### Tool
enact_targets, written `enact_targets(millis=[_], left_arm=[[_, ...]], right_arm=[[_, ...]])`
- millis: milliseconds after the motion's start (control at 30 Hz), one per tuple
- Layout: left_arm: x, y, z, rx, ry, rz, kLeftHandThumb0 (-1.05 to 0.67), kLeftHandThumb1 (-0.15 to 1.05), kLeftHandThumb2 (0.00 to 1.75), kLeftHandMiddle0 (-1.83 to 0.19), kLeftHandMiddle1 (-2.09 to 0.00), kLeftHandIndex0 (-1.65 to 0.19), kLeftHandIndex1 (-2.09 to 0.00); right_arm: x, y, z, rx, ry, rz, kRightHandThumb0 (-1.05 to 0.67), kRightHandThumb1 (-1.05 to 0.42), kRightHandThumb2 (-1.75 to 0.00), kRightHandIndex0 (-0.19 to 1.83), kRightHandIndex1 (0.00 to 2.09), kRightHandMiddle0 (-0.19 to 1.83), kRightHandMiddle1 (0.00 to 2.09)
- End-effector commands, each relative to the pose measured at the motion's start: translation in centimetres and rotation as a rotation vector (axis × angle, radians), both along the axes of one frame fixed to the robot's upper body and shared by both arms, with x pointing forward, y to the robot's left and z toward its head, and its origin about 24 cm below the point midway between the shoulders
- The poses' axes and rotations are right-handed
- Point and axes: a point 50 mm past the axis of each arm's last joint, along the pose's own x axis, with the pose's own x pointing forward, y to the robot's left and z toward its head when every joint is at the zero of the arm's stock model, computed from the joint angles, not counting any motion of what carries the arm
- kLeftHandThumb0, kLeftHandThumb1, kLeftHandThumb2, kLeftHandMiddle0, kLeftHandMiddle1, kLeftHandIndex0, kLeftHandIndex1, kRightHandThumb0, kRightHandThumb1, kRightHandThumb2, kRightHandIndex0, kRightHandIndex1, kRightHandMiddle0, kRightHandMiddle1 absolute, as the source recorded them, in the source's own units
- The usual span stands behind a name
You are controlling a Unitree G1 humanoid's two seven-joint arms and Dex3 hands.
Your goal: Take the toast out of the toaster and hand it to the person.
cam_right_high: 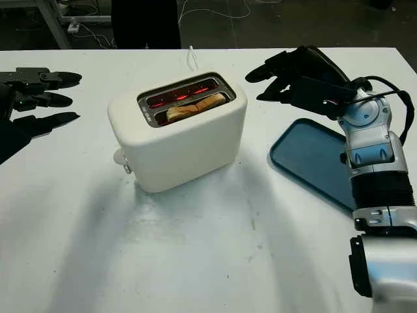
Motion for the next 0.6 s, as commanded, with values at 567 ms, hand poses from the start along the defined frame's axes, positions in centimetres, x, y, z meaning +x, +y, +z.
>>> enact_targets(millis=[567], left_arm=[[-0.14,0.04,0.09,-0.009,-0.013,0.001,-0.17,0.84,0.00,-0.70,-0.50,-0.84,0.00]], right_arm=[[-0.05,-0.26,-0.04,-0.013,0.006,-0.004,-0.41,-0.84,0.00,0.75,0.75,0.97,0.01]])
